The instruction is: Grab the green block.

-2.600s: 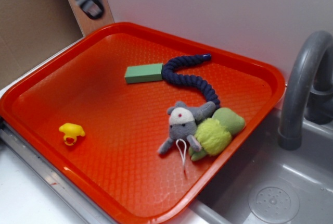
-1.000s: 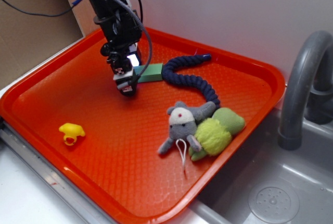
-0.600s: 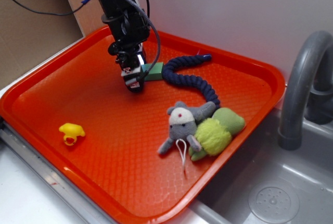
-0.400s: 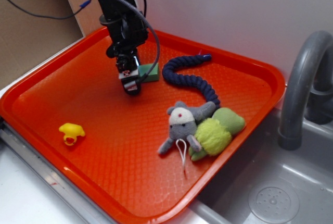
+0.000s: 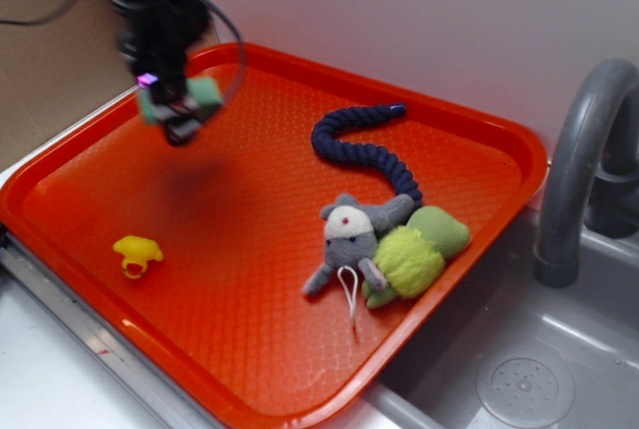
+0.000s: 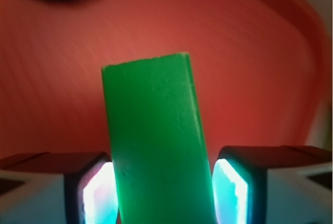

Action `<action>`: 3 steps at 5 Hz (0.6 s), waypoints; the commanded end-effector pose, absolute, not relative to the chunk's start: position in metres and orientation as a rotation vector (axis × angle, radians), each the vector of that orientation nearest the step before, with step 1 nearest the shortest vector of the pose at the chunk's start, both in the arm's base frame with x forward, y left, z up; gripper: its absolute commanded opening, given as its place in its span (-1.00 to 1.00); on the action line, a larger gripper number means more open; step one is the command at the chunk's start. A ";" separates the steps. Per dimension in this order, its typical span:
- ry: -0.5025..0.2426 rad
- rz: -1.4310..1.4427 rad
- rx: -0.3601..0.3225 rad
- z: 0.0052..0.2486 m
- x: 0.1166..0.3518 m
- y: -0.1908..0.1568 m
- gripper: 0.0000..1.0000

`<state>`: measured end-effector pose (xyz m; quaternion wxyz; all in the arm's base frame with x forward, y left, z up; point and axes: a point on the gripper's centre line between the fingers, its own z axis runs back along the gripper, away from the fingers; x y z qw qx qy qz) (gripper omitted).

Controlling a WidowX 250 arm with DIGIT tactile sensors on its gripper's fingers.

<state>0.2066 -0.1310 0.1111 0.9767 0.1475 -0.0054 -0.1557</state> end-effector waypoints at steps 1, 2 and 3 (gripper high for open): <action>-0.046 -0.017 0.335 0.196 0.156 -0.105 -1.00; -0.138 0.094 0.249 0.216 0.146 -0.073 -1.00; -0.157 0.164 0.224 0.224 0.146 -0.055 -1.00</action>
